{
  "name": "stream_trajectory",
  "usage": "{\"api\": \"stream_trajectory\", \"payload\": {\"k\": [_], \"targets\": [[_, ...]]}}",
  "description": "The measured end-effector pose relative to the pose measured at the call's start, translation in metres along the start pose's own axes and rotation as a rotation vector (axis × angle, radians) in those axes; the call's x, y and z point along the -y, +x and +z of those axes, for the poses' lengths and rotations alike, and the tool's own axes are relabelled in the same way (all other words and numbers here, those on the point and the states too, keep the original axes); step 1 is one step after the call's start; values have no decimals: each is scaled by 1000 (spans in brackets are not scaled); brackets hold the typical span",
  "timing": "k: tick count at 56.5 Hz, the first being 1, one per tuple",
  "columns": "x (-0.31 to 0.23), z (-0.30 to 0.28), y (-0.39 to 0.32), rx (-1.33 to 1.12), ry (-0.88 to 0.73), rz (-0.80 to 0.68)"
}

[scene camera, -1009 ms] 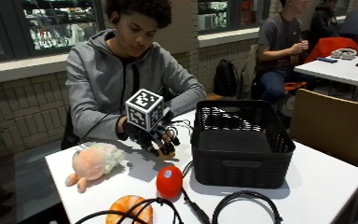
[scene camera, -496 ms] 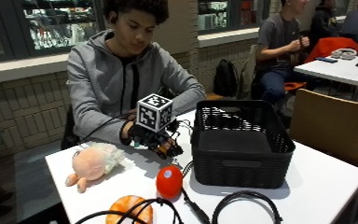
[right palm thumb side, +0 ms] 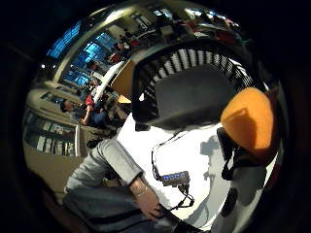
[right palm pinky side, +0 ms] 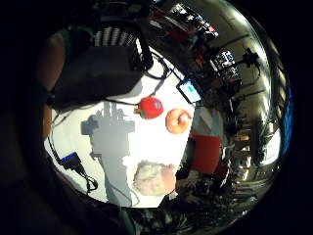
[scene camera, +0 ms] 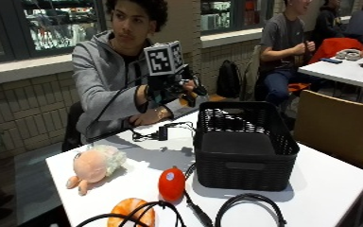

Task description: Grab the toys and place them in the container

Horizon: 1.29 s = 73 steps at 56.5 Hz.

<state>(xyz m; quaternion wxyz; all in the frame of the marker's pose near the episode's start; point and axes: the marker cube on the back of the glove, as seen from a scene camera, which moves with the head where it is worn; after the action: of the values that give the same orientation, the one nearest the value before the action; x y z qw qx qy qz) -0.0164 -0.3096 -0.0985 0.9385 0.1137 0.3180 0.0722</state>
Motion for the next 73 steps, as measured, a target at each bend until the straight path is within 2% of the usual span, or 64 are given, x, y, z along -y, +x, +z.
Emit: {"api": "stream_trajectory", "payload": {"k": [8, 13, 18, 29, 36, 44, 51, 57, 66, 73], "targets": [[61, 3, -10, 108, -154, 6], [85, 20, -20, 45, -222, -1], [108, 30, -26, -15, -214, 35], [121, 36, -35, -71, -211, 50], [116, 32, -34, -28, -306, 50], [88, 5, -23, -7, -305, -13], [30, -25, 9, -115, -310, -79], [-20, -34, 48, -229, -302, 16], [-109, -24, 99, -173, -353, 208], [-171, -1, 131, -178, -391, 261]]}}
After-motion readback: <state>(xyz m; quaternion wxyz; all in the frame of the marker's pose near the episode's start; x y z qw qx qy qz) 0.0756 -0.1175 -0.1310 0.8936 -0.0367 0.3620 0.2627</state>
